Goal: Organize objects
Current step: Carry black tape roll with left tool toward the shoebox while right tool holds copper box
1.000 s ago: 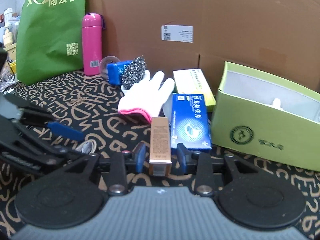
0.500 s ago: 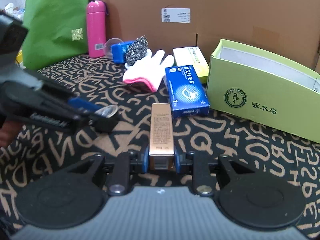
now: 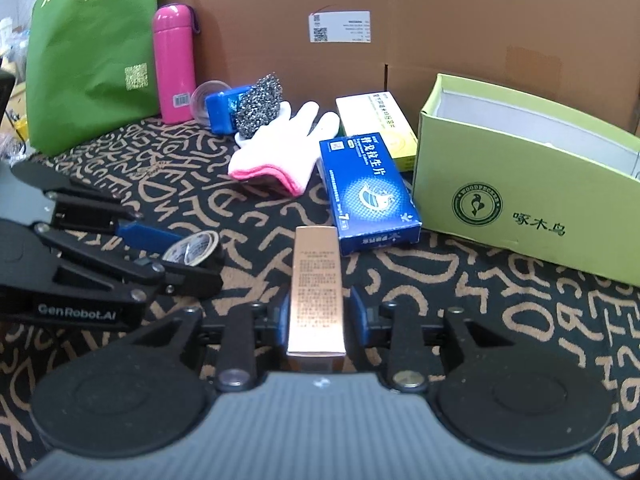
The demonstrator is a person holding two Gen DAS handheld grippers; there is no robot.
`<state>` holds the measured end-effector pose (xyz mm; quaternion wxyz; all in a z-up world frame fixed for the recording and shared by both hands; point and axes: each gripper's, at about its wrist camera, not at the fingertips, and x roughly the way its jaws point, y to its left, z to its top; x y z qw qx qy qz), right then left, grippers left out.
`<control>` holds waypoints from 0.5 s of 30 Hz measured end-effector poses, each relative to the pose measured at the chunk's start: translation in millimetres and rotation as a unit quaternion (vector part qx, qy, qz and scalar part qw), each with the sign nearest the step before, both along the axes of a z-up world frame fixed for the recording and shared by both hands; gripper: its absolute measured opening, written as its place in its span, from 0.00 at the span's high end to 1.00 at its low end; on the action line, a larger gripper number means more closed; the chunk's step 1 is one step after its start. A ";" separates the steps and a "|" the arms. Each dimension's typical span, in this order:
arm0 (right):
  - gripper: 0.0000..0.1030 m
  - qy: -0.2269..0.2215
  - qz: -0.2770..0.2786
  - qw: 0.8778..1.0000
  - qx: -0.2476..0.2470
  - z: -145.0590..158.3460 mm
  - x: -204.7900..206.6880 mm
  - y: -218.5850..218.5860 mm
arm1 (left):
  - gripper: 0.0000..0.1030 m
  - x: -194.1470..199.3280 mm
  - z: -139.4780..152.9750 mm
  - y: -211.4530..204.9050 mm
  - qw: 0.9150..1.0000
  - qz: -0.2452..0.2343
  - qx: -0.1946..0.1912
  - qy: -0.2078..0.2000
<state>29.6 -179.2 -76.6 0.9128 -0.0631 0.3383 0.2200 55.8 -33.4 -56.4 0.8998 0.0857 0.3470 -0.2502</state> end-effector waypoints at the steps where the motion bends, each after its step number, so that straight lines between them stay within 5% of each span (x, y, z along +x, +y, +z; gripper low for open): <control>1: 0.71 -0.002 0.002 1.000 -0.001 -0.3 -0.8 -0.1 | 0.66 -0.4 -0.1 -0.2 1.000 -0.001 0.002 -0.002; 9: 0.77 -0.021 0.009 1.000 0.003 4.2 -16.1 -6.8 | 0.69 -7.0 10.1 -2.4 1.000 -0.020 -0.018 0.005; 15: 0.77 -0.057 -0.020 0.997 0.049 32.3 -24.0 -45.9 | 0.69 0.8 53.7 -23.2 0.996 -0.068 -0.054 -0.032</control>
